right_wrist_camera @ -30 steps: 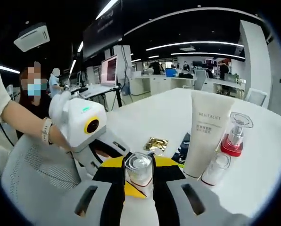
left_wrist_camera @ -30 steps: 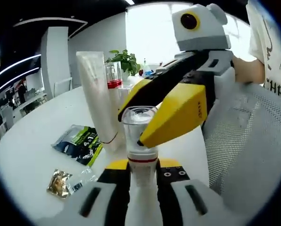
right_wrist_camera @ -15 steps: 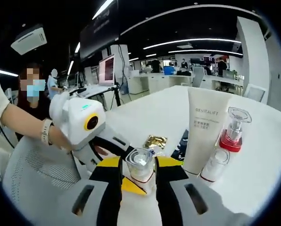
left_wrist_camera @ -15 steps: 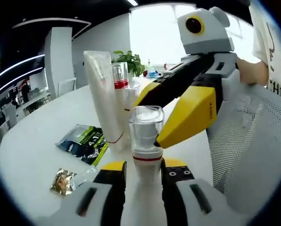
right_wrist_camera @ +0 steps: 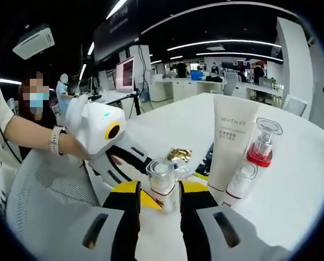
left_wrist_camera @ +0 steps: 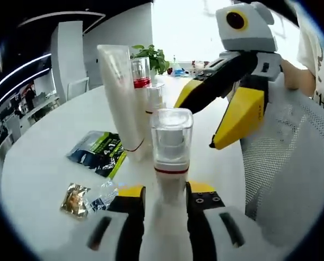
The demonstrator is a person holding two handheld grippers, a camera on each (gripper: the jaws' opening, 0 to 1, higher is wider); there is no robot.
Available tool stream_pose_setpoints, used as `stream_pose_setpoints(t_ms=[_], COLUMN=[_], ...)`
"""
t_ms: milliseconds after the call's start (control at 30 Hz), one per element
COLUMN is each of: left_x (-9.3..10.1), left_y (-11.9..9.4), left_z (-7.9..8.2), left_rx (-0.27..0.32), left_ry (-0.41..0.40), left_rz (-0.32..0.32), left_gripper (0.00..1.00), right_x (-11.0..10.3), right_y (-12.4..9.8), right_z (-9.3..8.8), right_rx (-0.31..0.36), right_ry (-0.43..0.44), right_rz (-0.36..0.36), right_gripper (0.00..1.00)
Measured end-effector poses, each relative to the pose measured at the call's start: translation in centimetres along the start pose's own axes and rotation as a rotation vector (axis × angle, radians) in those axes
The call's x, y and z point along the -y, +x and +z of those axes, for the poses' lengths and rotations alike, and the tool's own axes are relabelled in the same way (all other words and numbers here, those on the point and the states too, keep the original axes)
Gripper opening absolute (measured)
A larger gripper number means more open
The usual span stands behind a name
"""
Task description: Arrange the skincare products in the storage area until every visible bottle or jar stands upright without overlapping.
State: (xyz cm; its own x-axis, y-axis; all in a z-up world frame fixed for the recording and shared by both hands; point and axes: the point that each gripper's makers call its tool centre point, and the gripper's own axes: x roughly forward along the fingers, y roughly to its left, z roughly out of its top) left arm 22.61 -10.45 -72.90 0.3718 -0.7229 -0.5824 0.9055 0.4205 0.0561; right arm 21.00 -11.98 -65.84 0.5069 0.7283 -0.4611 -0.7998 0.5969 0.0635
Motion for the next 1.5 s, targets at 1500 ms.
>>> stream_pose_setpoints(t_ms=[1500], left_x=[-0.1], left_y=[3.4], left_z=[0.6], left_rx=[-0.104], left_ry=[-0.079], left_rz=[0.057], left_gripper=[0.06], right_x=[6.7], right_y=[-3.3], right_z=[-3.7], right_rx=[-0.111], right_ry=[0.004], right_rz=[-0.247], right_gripper=[0.41])
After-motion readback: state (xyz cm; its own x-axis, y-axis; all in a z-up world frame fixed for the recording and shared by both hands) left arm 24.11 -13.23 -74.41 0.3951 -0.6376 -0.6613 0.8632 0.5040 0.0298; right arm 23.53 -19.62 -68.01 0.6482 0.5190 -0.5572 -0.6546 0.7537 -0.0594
